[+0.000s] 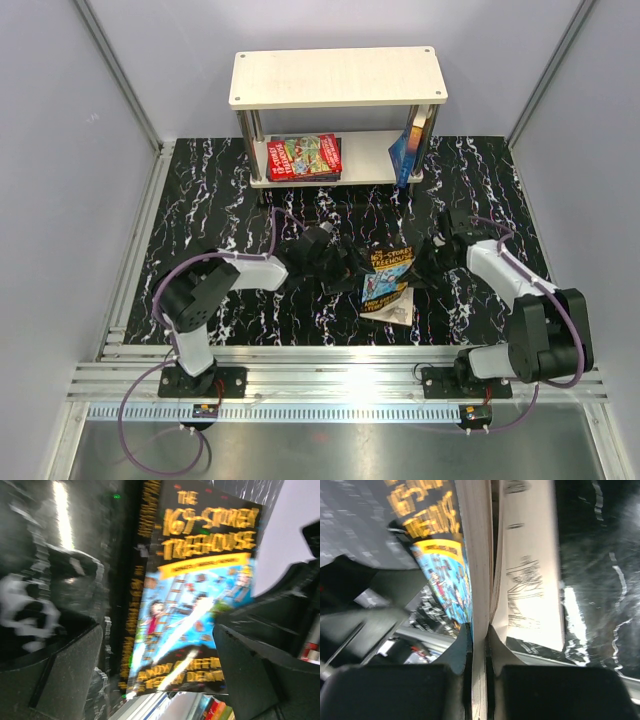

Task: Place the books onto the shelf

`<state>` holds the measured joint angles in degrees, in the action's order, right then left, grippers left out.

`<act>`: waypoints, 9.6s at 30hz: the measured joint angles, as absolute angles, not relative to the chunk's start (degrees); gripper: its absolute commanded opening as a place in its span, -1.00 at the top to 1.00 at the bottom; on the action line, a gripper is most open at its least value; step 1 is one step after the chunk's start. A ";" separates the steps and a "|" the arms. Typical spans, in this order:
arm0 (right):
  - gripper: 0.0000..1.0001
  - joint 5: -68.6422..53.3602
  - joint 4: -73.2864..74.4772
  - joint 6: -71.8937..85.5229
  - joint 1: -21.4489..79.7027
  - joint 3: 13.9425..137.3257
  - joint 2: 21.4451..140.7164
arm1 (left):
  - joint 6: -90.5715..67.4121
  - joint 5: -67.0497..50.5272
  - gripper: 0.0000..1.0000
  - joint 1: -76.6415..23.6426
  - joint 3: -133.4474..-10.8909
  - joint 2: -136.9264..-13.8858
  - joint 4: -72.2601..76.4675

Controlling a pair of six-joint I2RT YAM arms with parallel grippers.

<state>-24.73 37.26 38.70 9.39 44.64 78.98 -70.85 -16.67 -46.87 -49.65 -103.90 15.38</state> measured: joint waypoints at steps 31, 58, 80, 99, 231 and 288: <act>1.00 -36.38 32.16 43.72 9.74 41.63 75.40 | -88.49 -33.54 0.82 -44.91 -45.89 -118.80 56.75; 1.00 -32.38 35.44 41.10 9.93 43.79 75.61 | -46.61 -28.58 -0.17 -43.40 -67.22 -103.92 -9.56; 1.00 -27.92 40.69 39.70 9.10 43.79 75.59 | -46.15 -33.56 0.49 -44.53 -70.06 -110.02 -8.54; 1.00 -23.49 43.90 38.57 8.19 43.79 75.55 | -57.63 -40.75 1.00 -45.82 -69.82 -114.17 8.78; -0.89 -28.49 60.34 35.81 9.21 59.11 63.51 | -94.11 -0.10 0.10 -20.08 -83.81 -110.65 -6.74; -0.99 -4.38 64.71 32.60 8.64 76.90 41.71 | -27.49 27.70 0.88 -34.98 -53.82 -40.29 -29.45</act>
